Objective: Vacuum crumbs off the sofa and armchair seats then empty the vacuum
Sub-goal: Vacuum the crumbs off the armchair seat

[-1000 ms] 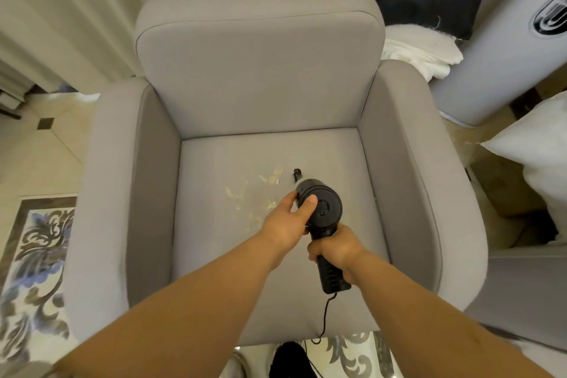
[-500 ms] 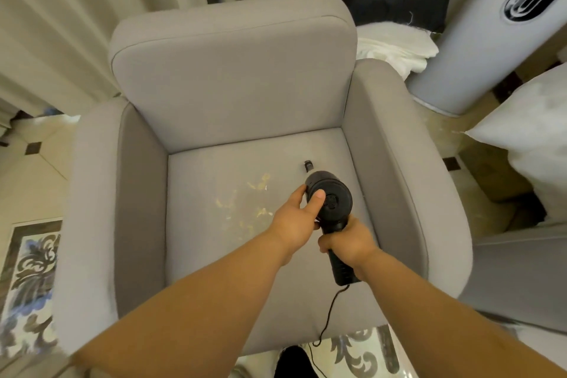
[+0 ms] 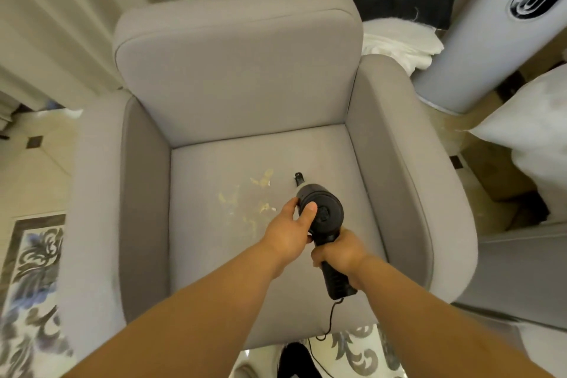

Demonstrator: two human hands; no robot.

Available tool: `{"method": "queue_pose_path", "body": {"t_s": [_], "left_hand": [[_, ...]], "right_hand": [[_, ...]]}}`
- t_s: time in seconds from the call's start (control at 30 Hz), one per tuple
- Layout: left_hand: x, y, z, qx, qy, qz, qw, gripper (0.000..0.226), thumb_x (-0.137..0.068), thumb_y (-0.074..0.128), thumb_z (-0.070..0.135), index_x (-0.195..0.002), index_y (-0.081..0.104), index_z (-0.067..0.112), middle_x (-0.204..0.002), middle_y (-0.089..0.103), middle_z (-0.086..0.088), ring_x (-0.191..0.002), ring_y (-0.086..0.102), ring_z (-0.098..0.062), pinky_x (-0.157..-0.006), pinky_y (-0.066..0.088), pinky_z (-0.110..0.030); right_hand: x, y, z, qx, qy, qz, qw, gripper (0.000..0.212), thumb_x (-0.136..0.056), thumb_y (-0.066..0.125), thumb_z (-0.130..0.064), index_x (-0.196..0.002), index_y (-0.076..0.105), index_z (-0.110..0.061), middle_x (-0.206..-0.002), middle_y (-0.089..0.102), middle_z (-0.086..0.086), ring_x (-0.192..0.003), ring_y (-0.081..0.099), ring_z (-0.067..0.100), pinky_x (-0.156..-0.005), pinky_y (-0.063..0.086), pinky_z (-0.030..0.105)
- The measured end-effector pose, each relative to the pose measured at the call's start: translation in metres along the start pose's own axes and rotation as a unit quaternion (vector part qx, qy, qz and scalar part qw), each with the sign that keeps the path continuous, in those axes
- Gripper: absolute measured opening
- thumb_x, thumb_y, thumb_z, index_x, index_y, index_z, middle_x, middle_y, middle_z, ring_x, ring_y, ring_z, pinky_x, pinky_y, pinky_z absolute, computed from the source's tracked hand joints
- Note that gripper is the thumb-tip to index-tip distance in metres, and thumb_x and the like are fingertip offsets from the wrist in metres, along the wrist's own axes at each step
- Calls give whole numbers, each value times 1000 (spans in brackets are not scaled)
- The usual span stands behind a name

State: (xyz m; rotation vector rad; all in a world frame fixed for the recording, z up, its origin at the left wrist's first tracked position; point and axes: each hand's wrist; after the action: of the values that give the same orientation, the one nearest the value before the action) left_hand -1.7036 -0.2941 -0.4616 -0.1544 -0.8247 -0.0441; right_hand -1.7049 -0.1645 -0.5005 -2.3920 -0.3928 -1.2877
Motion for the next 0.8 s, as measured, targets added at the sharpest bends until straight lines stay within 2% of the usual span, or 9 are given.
{"method": "queue_pose_path", "body": {"t_s": [0.1,0.23,0.37,0.6,0.8], "left_hand": [[18,-11,-21,-3,-4,-3,1000,62,-94,43,51,-149,21,31,-132,55,-7,-97,66,-21,-88,48,-34],[42,-20,-52,1,-2,-7,1000,63,-94,44,51,-149,20,32,-133,56,-7,-94,66,-19,-81,46,-29],[73,-33,-89,-9,3,-11,1000,63,-94,44,51,-149,20,31,-134,54,-7,-95,66,-19,-83,47,-30],[108,-44,-129,-12,4,-22,1000,63,-94,46,50,-149,23,29,-135,54,-6,-94,67,-19,-78,46,-24],[137,-49,-157,-4,0,-18,1000,62,-94,45,50,-148,23,31,-133,54,-5,-90,67,-16,-79,47,-25]], "right_hand": [[13,21,13,3,3,-7,1000,41,-66,74,2,-101,60,-13,-85,64,9,-78,60,26,-63,49,31],[30,47,36,-2,9,-7,1000,40,-64,74,5,-98,62,-11,-82,64,10,-75,60,27,-62,49,31],[56,84,61,-10,8,-3,1000,39,-62,73,7,-97,63,-8,-78,64,10,-71,59,27,-62,50,31],[90,123,95,-34,16,7,999,41,-62,70,9,-101,65,-3,-76,62,10,-71,57,28,-68,52,36],[114,144,114,-29,24,-5,999,43,-64,71,10,-105,64,-3,-82,63,13,-73,58,28,-69,53,35]]}}
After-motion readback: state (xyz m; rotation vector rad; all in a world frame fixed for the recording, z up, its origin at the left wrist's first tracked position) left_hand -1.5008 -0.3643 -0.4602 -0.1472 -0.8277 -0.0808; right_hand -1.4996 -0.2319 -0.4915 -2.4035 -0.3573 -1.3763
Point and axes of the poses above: each hand's wrist, its own x-axis away from the middle knuckle, its own y-axis out of the palm, z = x × y
